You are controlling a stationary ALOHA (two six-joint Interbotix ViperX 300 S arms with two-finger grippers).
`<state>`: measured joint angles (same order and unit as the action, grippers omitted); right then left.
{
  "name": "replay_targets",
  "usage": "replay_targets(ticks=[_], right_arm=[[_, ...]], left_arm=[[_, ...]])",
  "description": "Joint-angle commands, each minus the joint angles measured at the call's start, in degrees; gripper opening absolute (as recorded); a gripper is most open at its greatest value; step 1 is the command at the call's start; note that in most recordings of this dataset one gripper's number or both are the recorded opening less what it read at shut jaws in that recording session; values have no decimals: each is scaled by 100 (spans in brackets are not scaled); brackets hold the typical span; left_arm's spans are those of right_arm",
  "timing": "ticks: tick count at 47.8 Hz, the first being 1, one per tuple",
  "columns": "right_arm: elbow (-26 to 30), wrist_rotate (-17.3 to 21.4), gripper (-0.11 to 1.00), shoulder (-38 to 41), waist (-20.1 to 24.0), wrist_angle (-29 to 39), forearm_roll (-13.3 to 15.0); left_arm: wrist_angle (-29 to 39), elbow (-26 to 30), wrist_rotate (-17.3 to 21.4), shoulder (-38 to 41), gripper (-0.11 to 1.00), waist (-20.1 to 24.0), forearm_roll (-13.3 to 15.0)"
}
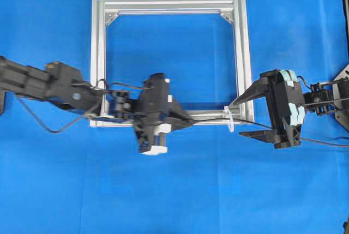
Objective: Insert the wire through the string loop located on the right side.
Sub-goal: 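Pull the plug leftward with the left gripper, drawing cable through loop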
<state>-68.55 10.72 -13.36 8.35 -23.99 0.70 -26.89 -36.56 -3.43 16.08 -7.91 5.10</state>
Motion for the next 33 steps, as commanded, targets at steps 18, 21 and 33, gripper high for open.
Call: replay_targets(ticks=[18,21,33], right_arm=[[62,9,93,-88,-9,123,0],[79,9,93,-88,-9,123,0],[105,9,93,-88,-9,123,9]], left_arm=[[-316,-1898,-70,-1626,8,-220,-18],[-334,-2171,-53,-1802,8,-229,-18],[-686,-3120,-18,-2452,8,-343,-18]])
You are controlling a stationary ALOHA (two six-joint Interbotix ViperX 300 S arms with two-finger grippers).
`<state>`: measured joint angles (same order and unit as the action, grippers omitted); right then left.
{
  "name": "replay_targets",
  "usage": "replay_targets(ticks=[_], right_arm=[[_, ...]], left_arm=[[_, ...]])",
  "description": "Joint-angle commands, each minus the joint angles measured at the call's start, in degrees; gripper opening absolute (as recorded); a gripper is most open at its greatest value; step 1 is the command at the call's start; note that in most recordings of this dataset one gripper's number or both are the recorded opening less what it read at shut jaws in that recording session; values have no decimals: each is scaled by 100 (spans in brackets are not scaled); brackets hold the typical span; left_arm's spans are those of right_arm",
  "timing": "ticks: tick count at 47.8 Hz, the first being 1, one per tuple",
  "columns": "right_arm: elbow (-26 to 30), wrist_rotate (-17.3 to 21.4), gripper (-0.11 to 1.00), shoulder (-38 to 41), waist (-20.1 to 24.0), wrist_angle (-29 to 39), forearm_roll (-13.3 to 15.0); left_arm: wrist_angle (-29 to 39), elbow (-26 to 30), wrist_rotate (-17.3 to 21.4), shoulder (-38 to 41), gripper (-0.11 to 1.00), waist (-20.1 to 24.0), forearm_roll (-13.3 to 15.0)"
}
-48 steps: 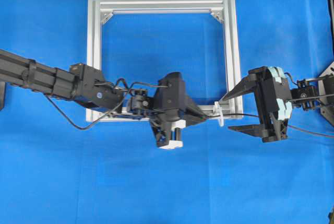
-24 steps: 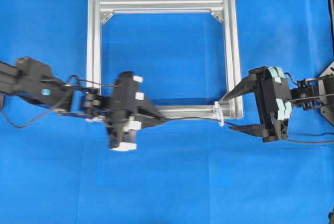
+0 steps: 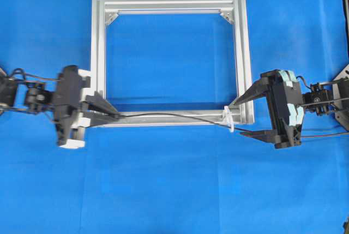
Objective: Insert the wire through the string loop located on the right side.
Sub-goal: 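Pull the plug leftward with the left gripper, drawing cable through loop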
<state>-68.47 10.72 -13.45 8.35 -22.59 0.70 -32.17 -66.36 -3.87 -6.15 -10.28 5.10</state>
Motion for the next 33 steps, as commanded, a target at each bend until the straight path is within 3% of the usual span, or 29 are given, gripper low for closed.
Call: replay_targets(ticks=[1,11,33], right_arm=[[97,9,93,-79,-9,-18,0],[114,9,93,-79,-9,-18,0],[123,62,93,-79,-9,-44,-18]], left_arm=[[-176,-185,26,-264,8,-132,-18],[-176,-554,44,-510,8,-369,-18],[-167,-905,62,-800,8,-369,-18]])
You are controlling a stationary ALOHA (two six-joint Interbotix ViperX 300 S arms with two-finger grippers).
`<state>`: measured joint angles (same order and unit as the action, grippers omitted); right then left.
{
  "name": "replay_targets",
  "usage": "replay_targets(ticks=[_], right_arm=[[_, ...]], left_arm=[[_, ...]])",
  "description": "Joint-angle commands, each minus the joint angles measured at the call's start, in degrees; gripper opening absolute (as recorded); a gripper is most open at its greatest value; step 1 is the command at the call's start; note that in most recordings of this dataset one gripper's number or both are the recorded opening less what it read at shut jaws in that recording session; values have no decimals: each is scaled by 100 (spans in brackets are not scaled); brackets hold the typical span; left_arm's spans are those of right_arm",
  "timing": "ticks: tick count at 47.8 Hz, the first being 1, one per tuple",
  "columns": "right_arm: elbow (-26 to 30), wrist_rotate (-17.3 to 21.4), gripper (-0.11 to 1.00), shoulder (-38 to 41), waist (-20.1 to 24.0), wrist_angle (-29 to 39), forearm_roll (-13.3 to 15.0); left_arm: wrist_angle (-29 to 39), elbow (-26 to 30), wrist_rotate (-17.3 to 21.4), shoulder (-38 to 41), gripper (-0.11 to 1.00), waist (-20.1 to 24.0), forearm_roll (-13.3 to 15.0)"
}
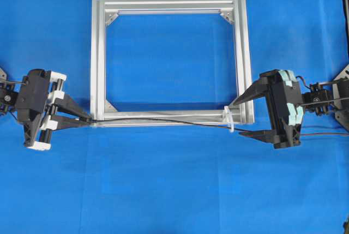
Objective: Insert the wire through the string loop located on the right side.
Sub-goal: 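Pull the plug leftward with the left gripper, drawing cable through loop, then open the left gripper and release the cable along the frame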
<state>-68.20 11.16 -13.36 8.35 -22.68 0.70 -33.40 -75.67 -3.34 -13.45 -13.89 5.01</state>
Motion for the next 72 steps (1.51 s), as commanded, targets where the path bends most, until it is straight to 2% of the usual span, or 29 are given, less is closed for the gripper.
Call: replay_targets(ticks=[1,28,32,39,41,43,50,55,72], right_arm=[[97,18,93,-88,-9,-18,-18],[149,18,93,-88,-9,-9,-18],[158,18,93,-88,0,-9,-18],[158,26,93,-88,-9,-9,-18],[158,26,93,-88,-9,-9,-18],[158,26,93,-88,-9,0,-18],[185,26,93,-97,-9,53,-18],[255,26,93,-158,-9,202,-18],[694,-9,93,-1099,-44,1644,0]], left_arm=[[-44,26,9,-53,8,-9,-9],[396,220,-18,-53,11,-88,-9],[396,193,-97,-70,30,-88,-9],[510,167,-35,-105,76,-88,-9],[545,167,-35,-105,86,-88,-9],[580,167,-35,-105,90,-88,-9],[633,185,-79,-167,82,-88,-9],[694,255,-79,-308,82,-88,-9],[1512,650,-26,-1213,81,-53,-9]])
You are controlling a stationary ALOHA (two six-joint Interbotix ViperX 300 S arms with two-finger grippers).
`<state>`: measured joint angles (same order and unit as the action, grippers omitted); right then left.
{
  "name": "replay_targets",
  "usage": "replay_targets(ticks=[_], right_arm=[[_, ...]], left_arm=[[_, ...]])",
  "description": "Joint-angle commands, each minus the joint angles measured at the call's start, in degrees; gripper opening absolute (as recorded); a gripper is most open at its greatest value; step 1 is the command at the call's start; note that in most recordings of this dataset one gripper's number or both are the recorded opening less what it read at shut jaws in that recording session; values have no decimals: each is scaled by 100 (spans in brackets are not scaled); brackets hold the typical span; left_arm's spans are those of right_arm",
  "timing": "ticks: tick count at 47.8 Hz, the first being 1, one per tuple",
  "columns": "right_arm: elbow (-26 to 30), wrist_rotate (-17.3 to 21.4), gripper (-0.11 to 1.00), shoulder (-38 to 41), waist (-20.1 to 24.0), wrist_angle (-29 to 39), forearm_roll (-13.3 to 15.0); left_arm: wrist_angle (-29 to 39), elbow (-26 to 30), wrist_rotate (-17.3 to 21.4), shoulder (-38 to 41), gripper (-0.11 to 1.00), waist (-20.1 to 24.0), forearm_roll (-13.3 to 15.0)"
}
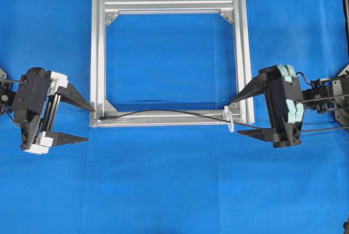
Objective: Insert the wire through the string loop located on the right side.
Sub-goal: 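Open the left gripper and release the cable along the frame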
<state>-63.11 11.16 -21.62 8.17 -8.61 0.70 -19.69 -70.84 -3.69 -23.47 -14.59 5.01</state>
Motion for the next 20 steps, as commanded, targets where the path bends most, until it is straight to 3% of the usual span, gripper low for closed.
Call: replay_targets(ticks=[1,20], right_arm=[[202,-9,93,-334,-35,308,0],[193,-18,93,-932,-70,729,18]], left_arm=[[185,185,9,-255,81,26,-9],[633,281,9,-729,81,237,-9]])
